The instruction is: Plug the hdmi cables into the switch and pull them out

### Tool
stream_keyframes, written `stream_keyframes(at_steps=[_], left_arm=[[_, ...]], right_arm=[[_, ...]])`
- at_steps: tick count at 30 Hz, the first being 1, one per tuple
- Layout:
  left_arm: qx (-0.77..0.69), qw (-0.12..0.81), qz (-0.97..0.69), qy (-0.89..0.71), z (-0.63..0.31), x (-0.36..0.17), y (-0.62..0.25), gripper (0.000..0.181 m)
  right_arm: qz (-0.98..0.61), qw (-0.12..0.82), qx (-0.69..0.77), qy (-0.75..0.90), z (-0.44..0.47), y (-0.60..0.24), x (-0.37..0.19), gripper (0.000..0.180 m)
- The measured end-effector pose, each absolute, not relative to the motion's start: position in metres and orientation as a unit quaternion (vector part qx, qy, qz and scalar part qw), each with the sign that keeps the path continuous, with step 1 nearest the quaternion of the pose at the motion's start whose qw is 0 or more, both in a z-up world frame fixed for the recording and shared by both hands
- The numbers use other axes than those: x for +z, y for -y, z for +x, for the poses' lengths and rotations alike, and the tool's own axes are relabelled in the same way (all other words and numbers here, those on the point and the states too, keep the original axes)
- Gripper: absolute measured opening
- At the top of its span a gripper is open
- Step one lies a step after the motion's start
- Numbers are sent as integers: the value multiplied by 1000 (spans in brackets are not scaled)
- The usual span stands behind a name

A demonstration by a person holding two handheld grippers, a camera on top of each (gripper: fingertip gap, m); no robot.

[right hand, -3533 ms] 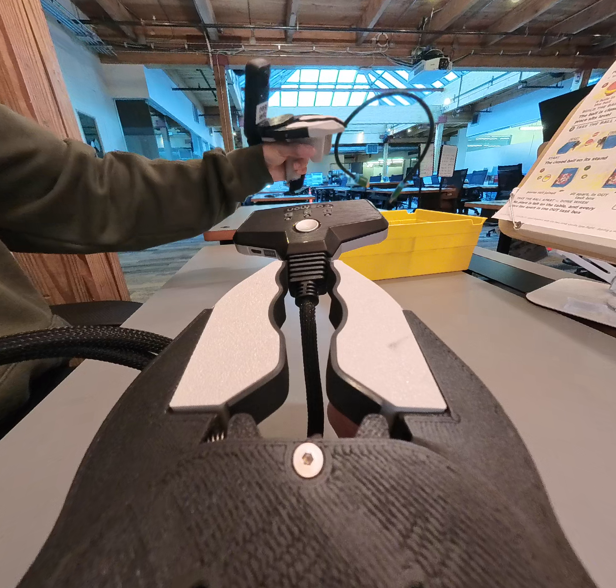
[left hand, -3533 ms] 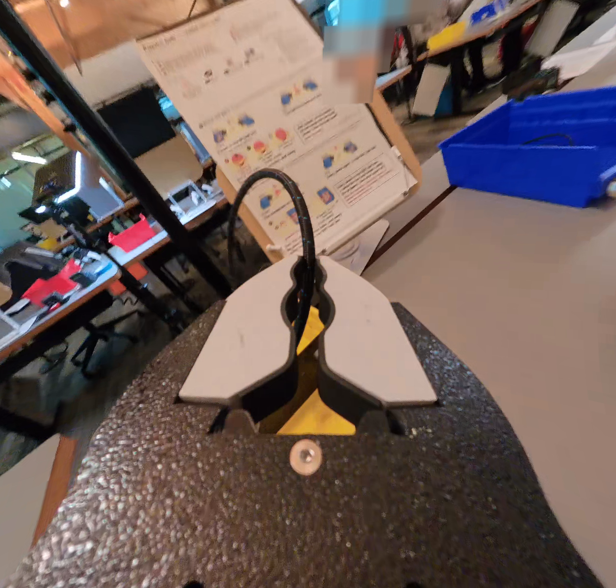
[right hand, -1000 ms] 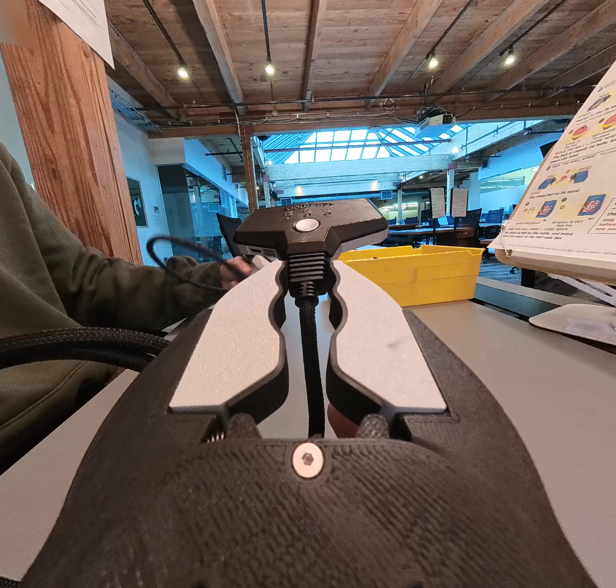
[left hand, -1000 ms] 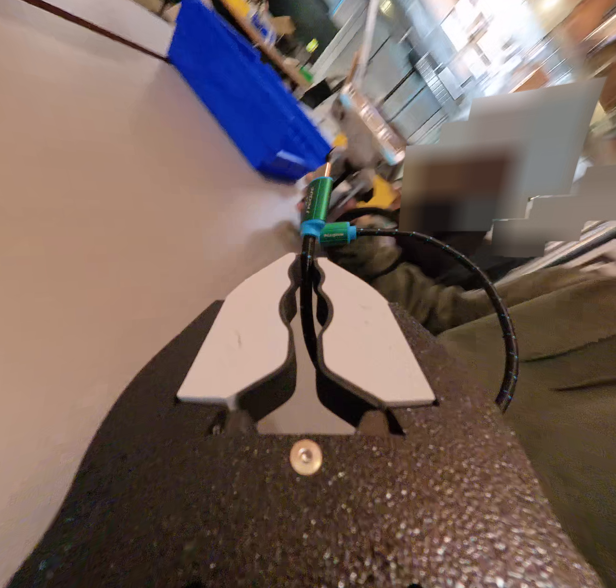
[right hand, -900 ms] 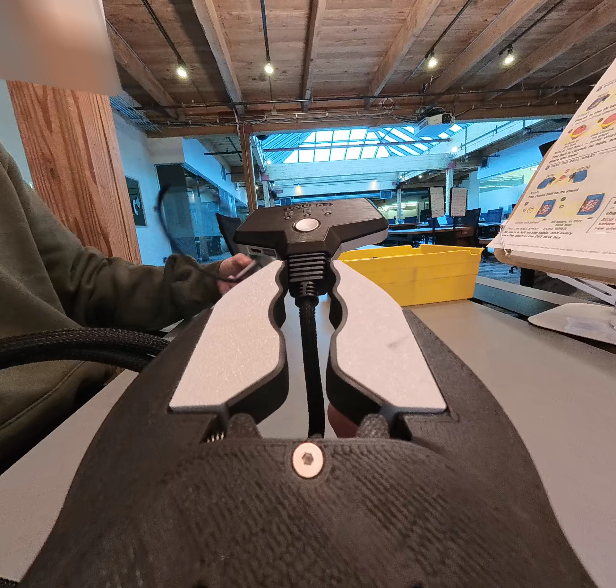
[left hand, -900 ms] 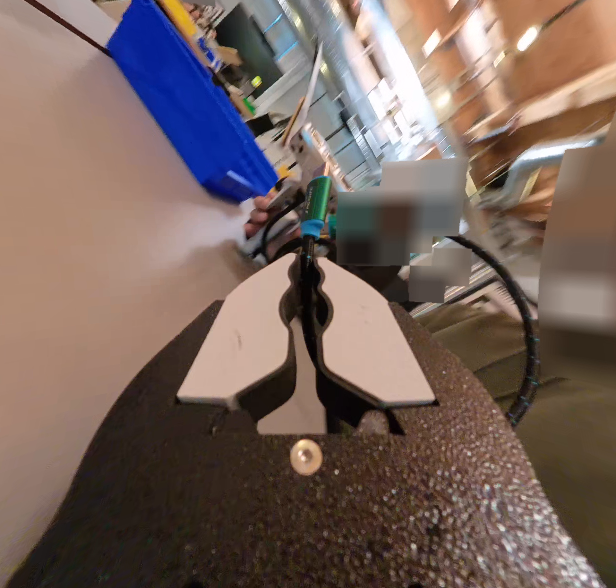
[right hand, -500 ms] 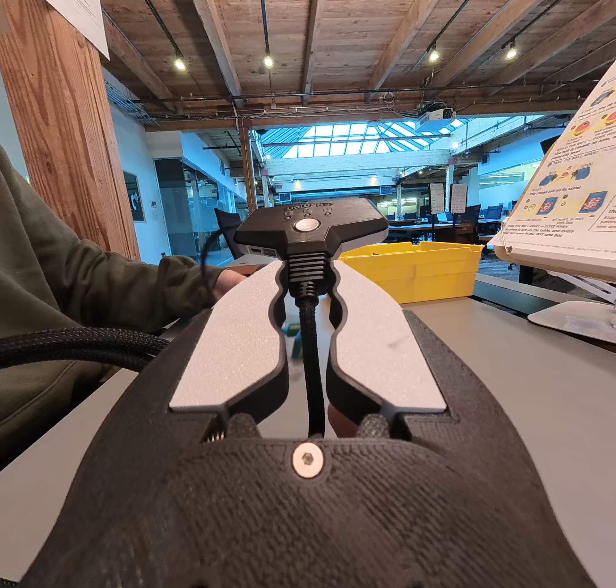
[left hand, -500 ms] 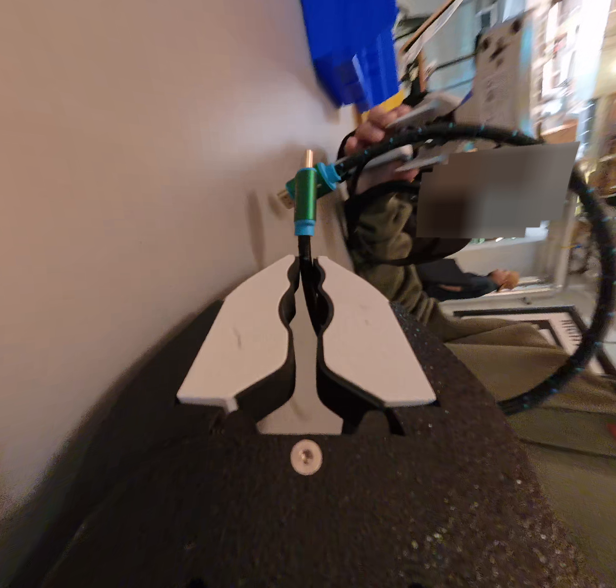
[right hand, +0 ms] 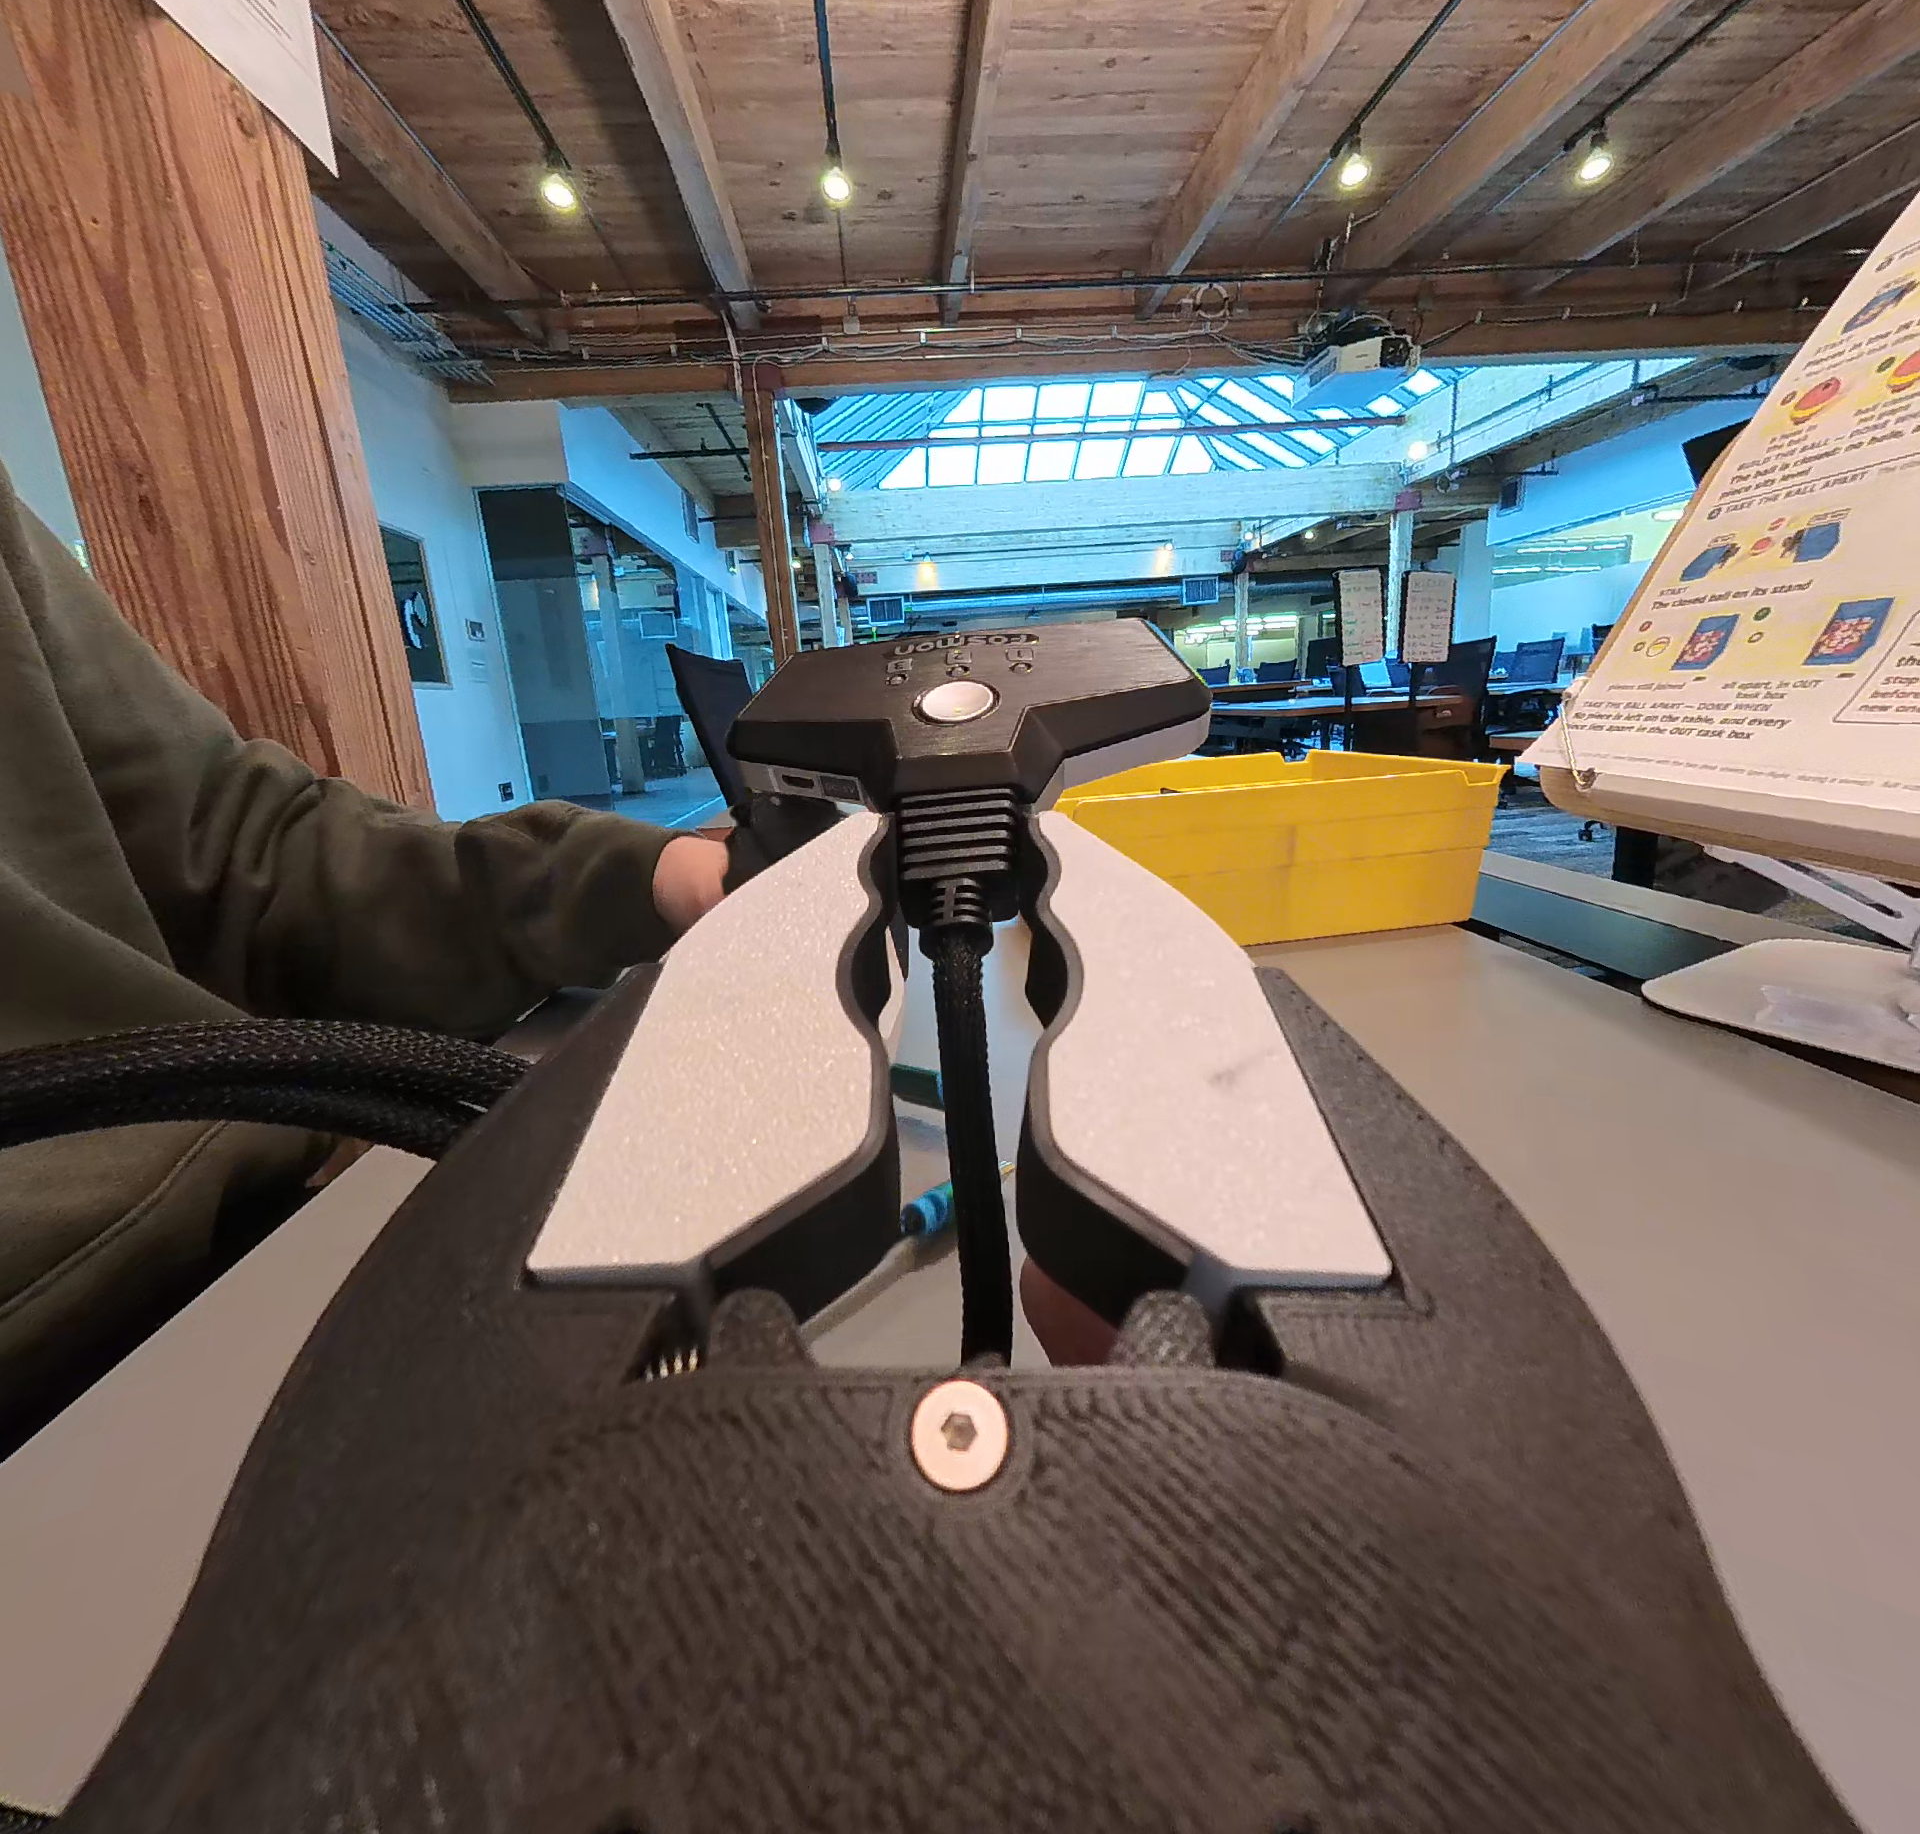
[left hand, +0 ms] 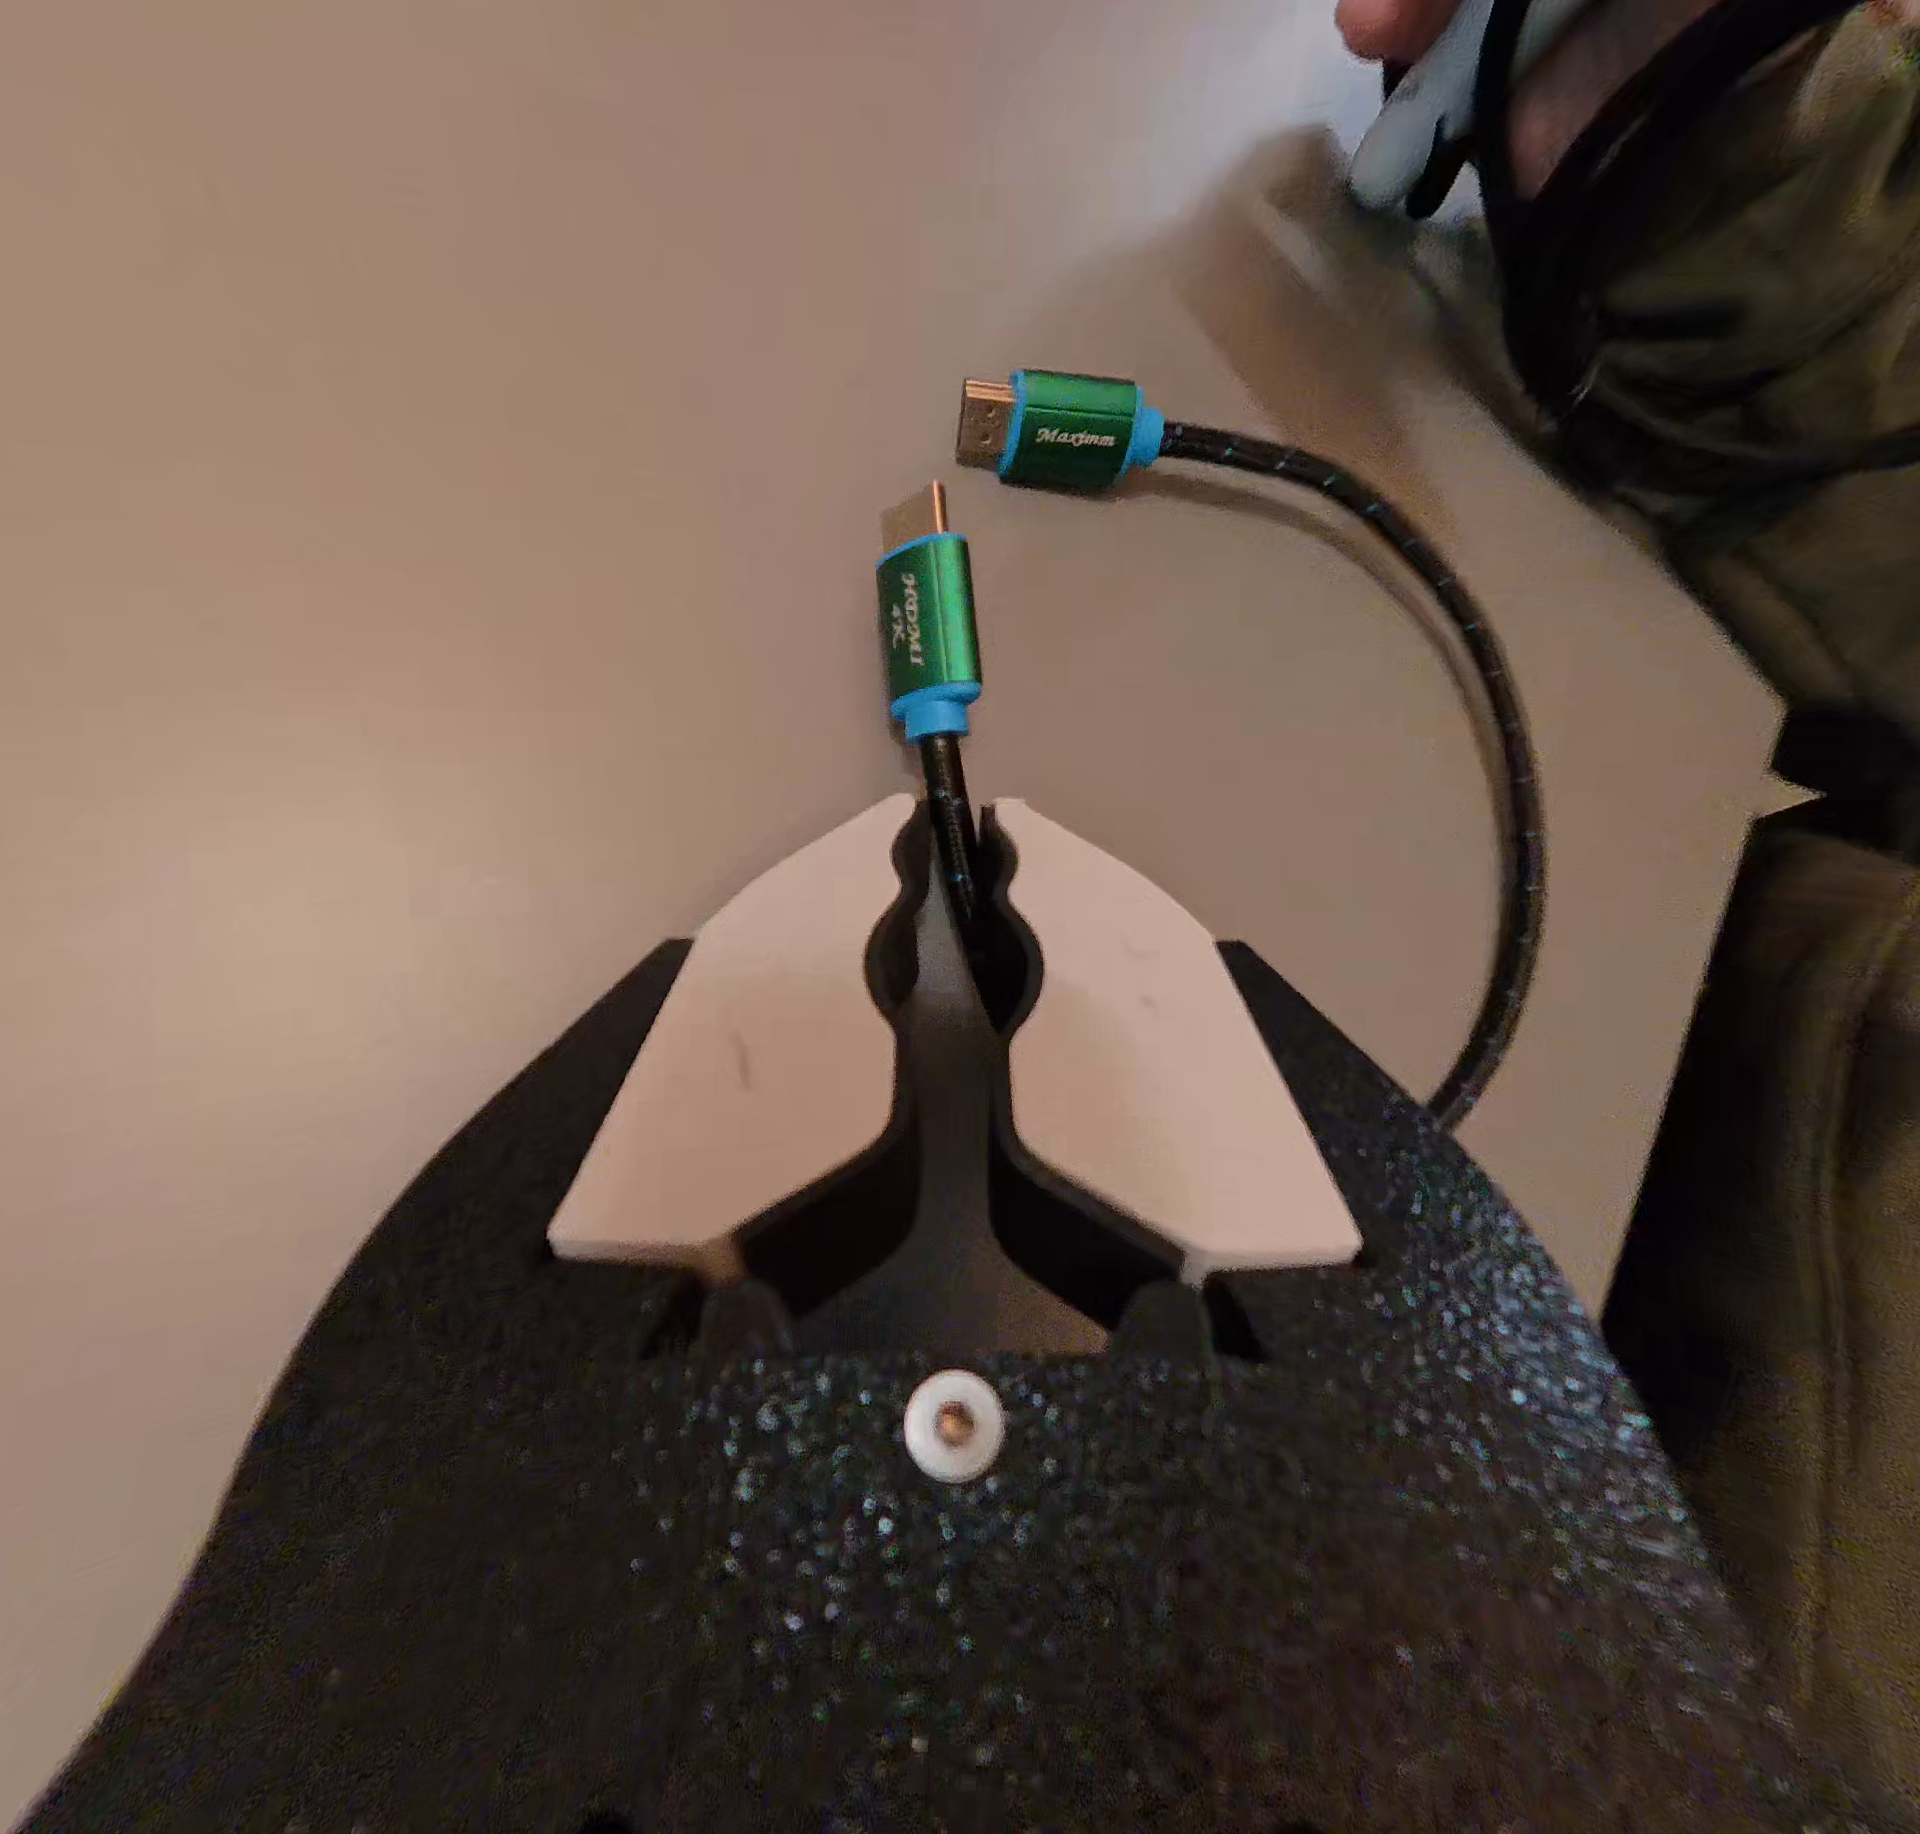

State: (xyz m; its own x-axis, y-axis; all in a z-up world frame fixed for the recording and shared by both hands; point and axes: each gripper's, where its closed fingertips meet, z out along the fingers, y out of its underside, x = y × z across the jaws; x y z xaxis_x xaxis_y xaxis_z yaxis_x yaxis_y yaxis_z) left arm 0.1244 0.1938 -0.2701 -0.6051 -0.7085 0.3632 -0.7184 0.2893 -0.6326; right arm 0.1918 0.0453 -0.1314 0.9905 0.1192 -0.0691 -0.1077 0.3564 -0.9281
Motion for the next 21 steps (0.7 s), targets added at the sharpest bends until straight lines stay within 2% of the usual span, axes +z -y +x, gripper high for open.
stream_keyframes(at_steps=[3, 7, 9, 11, 14, 20, 21], left_arm=[[389, -32, 438, 810, 128, -267, -195, 20], [411, -98, 470, 775, 136, -232, -195, 26], [425, -103, 489, 755, 130, -212, -178, 30], [428, -64, 479, 764, 112, -208, -141, 33], [421, -13, 425, 801, 79, -220, -80, 42], [330, -45, 373, 866, 50, -266, -59, 42], [318, -59, 367, 872, 48, -271, -60, 37]], right_arm=[[-563, 824, 68, 5, 192, -45, -131, 22], [-563, 824, 69, 5, 192, -45, -131, 22], [-563, 824, 70, 5, 192, -46, -131, 22], [-565, 822, 73, 6, 192, -46, -132, 22], [-565, 822, 71, 6, 191, -46, -132, 22], [-558, 827, 68, 4, 192, -44, -130, 22], [-559, 826, 69, 4, 192, -45, -131, 22]])
